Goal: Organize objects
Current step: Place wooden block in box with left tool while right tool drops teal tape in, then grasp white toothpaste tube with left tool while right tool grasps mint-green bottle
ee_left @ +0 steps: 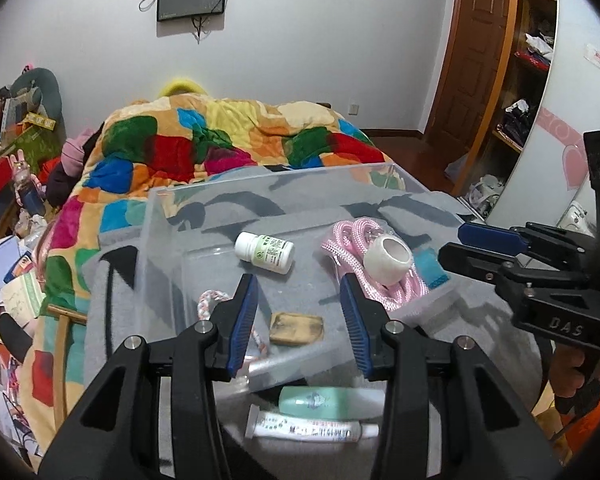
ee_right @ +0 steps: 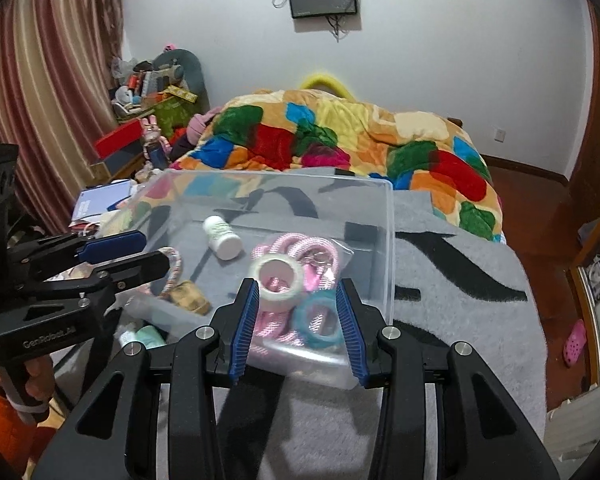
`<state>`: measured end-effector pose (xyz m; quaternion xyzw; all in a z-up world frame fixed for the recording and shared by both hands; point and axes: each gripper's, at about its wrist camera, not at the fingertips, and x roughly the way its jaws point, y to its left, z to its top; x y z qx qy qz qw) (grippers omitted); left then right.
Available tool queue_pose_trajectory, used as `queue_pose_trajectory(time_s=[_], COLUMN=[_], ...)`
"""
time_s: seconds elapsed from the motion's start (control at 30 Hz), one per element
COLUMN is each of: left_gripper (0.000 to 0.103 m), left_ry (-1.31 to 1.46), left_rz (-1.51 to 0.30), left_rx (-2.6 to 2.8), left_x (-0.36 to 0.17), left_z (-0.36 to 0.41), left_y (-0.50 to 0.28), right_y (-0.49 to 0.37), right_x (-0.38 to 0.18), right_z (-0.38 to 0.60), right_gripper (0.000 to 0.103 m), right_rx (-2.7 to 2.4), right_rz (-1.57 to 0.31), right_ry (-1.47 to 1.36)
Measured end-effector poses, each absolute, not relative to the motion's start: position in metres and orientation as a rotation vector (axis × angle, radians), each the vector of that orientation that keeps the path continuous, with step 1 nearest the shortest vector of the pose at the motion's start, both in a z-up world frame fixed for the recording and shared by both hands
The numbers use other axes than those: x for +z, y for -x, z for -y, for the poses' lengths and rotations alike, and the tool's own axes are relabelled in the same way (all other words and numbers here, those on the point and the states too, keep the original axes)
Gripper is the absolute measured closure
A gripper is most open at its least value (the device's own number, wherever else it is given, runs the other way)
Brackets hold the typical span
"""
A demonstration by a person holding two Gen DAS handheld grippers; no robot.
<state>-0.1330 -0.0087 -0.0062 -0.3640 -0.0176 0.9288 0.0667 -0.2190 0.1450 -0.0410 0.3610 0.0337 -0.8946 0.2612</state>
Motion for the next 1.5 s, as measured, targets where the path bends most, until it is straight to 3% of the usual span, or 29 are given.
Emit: queue_pose_trajectory(time_s=[0.13, 0.3, 0.7, 0.93, 1.27, 1.43, 1.5], left_gripper=[0.059, 0.045, 0.044, 0.044, 0.044, 0.061, 0.072], left_ry=[1.084, 1.043, 1.245, 1.268, 1.283, 1.264, 1.25], left_rz=[0.028, -0.077, -0.091, -0.079, 0.034, 0.051, 0.044], left_rx=[2.803, 2.847, 2.745, 2.747, 2.733, 2.747, 2.755], left_x=[-0.004, -0.006, -0.059, -0.062, -0.064, -0.068, -0.069], left_z=[0.008, 0.0, -0.013, 0.004, 0.024, 0.02, 0.018], left_y=[0.113, 0.081, 0.089, 0.07, 0.059, 0.064, 0.063], right_y=[0.197, 0.173, 0.162, 0.167, 0.174, 0.168, 0.164], right_x=[-0.033, -0.039, -0.084, -0.089, -0.104, -0.103, -0.103], right_z=[-0.142, -0.132, -0.125, -0.108, -0.051, -0.054, -0.059], right_gripper=[0.066, 0.066, 0.066, 0.066, 0.066, 0.077, 0.08], right_rx=[-2.381, -2.309, -2.198, -2.151, -2.069, -2.066, -2.075], right_rz=[-0.11, -0.176, -0.203, -0.236, -0.453, -0.458, -0.458], right_ry=[-0.928, -0.919, -1.051, -1.058, -1.053, -1.042, -1.036])
